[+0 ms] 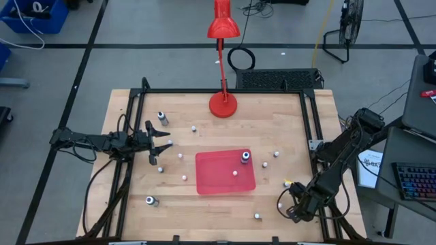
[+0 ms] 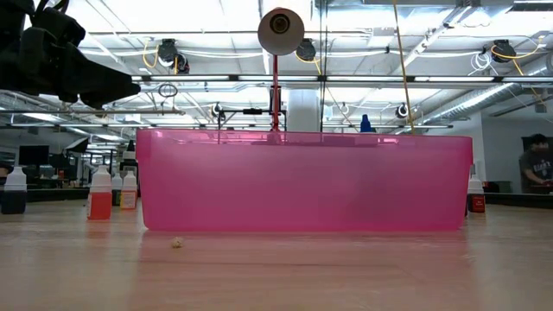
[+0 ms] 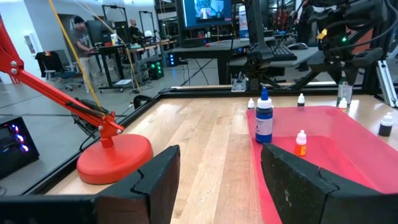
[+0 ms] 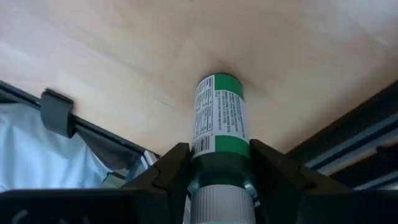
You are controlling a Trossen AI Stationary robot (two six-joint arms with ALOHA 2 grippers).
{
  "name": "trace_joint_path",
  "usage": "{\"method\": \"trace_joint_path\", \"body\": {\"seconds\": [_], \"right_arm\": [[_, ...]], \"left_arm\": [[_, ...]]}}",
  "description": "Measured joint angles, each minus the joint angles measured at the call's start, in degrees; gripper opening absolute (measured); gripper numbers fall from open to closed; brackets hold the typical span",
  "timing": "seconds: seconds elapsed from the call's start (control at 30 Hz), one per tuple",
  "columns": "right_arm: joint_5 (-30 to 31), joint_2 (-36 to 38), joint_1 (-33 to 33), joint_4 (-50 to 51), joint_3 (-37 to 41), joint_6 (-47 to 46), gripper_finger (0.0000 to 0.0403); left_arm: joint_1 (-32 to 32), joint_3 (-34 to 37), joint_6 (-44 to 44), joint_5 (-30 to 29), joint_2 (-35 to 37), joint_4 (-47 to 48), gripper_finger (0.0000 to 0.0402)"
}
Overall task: Pick & Place food coloring
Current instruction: Put the large green food coloring bottle into the pink bin
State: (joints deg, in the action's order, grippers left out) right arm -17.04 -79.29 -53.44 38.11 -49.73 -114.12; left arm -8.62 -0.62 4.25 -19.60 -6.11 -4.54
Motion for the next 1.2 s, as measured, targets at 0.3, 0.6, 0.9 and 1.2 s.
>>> {"method": "trace_joint_path", "body": {"seconds": [0.3, 0.6, 0.9, 1.2], "right_arm": [[9.5, 0.0, 2.42, 4.22, -5.87, 8.97, 0.0135], [26.09, 0.0, 6.13, 11.72, -19.6, 27.15, 0.0134], [22.54, 0.0, 24.2, 11.05, -26.71, 58.58, 0.0134], [9.04, -6.67, 38.85, 15.34, -27.66, 73.15, 0.0134]], "left_arm": [[0.02, 0.0, 0.0, -0.02, 0.0, 0.0, 0.0225], [0.02, 0.0, 0.0, 0.0, 0.01, 0.0, 0.0225], [0.0, -0.02, 0.0, -0.01, 0.02, -0.01, 0.0225], [0.0, 0.0, 0.0, -0.02, 0.02, -0.01, 0.0225]]}}
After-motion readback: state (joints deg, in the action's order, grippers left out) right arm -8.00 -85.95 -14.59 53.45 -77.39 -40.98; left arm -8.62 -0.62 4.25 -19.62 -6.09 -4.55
